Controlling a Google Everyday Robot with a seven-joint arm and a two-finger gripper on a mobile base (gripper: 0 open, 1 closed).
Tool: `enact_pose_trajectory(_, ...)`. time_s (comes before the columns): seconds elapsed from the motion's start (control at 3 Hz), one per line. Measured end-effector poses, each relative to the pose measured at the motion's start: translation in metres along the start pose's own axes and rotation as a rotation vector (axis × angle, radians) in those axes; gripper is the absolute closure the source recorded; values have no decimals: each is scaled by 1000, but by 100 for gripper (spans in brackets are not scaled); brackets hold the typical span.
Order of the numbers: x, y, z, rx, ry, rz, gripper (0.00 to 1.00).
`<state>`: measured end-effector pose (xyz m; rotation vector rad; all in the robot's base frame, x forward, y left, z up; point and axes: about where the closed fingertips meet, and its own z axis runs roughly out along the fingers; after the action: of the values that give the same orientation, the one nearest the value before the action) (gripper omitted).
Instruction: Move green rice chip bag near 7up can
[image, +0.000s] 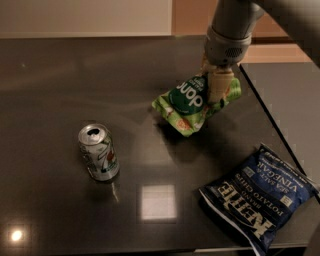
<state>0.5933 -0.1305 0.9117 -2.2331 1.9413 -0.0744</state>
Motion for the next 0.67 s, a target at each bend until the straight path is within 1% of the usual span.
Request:
enact_pose_trajectory(0.33, -27, 38, 7, -37, 9, -82, 100)
enact_pose_trajectory(0.67, -54, 62, 11, -62, -7, -142, 100)
